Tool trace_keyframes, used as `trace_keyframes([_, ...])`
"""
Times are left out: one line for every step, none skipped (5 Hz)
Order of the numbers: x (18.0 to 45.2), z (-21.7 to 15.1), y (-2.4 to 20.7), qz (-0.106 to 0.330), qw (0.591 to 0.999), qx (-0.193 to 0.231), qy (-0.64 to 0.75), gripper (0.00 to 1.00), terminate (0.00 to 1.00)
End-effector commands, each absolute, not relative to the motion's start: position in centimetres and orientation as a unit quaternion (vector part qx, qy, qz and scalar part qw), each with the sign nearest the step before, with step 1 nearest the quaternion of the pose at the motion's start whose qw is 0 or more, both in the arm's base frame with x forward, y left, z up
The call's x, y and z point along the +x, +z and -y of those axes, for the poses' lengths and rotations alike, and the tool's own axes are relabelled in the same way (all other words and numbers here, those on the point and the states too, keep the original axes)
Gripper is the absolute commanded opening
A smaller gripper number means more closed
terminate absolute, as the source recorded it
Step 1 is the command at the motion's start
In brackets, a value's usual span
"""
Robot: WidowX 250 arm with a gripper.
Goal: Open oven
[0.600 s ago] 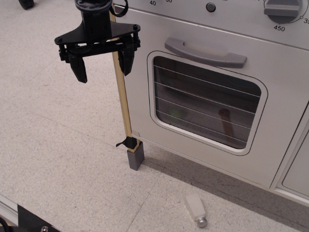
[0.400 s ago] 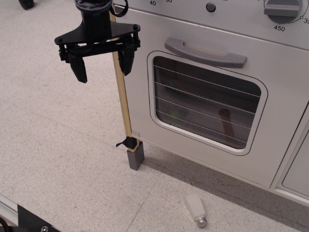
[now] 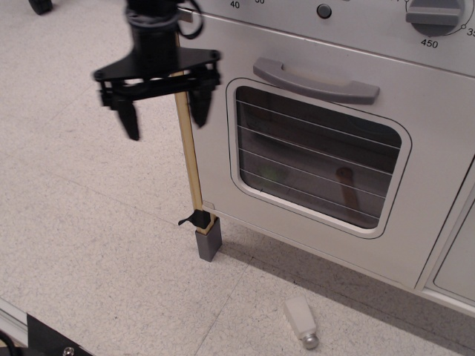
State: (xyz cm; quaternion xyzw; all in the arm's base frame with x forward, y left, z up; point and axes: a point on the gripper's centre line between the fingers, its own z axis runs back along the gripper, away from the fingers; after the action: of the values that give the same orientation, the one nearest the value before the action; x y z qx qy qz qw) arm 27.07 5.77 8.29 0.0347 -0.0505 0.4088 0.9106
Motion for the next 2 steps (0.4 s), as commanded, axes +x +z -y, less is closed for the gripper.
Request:
trace_keyframes([30.3, -2.3, 11.9, 0.134, 0.865, -0.047, 0.481, 1.00, 0.00])
trace_keyframes([32.5, -1.5, 12.6, 0.155, 0.830, -0.099, 0.526, 1.00, 0.00])
